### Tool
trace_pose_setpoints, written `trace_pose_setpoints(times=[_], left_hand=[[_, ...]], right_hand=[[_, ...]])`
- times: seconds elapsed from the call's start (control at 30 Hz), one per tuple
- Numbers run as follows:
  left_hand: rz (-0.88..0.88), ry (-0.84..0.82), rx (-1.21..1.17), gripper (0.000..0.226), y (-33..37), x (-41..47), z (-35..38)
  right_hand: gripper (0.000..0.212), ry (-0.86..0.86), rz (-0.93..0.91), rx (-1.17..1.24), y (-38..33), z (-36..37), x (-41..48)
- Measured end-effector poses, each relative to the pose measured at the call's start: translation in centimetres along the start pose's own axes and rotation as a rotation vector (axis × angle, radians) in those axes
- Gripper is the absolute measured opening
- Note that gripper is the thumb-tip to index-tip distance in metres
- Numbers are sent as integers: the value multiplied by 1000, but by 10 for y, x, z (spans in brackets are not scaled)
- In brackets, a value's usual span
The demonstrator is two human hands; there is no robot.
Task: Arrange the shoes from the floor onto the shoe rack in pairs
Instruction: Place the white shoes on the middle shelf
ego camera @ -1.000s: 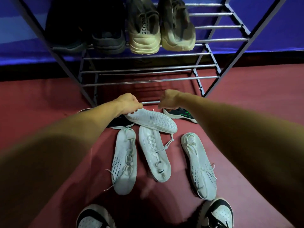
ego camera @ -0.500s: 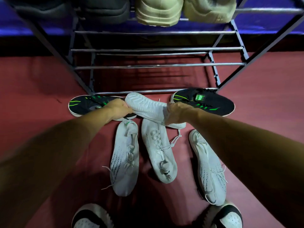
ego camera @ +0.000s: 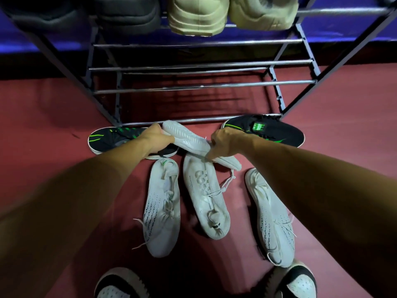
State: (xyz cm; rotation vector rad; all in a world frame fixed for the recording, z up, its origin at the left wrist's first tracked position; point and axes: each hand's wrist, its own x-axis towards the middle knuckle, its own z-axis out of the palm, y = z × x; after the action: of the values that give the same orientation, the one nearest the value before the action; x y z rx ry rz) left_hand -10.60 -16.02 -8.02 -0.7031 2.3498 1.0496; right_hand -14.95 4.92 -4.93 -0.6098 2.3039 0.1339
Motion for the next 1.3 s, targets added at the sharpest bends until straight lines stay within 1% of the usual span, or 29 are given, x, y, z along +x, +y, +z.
trace_pose_setpoints(times=[0.03,0.13,0.17,0.23,0.3,0.37,0.47,0.57,0.63,0.67,0.73,0.8,0.83,0.9,1.07,1.17,1.23,1.3], left_hand=[[6,21,-25,31,-1,2,0],[48,66,-158,33,11,-12,-2],[67,66,-198,37,17,-20,-3],[106,46,-251,45,29,-35,-4],[148,20,-261,44,38,-49,-4],[182,1,-238,40,44,-67,-5],[216,-10,-180,50,53,-91,-12],[296,-19,-101,40,71,-114,-21],[351,-28,-71,33,86,-129,-25],[365,-56,-72,31,94,-137,-27],[380,-169,-66,27,112,-151,-33],[395,-270,12,19,131,-162,-41],[408,-286,47,21,141,-166,-44],[432,-273,54,25,157,-172,-50],[434,-303,31,24,176,-175,-50],[419,-279,41,11,184,-174,-44],[396,-272,93,10,187,-173,-38],[363,-314,134,9,189,-173,-33]], right_hand=[[55,1,-6,57,0,-1,-4],[34,-3,4,208,-1,-1,-14],[31,-11,15,264,-2,-2,-18],[29,-24,31,391,-3,-4,-29],[30,-20,37,470,-2,-7,-46],[27,-25,24,551,0,-10,-63],[22,-58,-11,665,3,-18,-94],[23,-125,-11,733,12,-27,-125],[26,-143,37,777,22,-35,-144],[26,-154,62,811,28,-38,-153],[27,-217,74,921,40,-45,-170],[26,-271,77,1012,54,-50,-186],[26,-281,80,1048,61,-51,-192],[27,-278,84,1112,72,-51,-202],[24,-242,80,1235,90,-49,-217],[23,-225,92,1295,101,-54,-226],[23,-184,101,1332,108,-58,-232],[24,-138,94,1366,114,-63,-236]])
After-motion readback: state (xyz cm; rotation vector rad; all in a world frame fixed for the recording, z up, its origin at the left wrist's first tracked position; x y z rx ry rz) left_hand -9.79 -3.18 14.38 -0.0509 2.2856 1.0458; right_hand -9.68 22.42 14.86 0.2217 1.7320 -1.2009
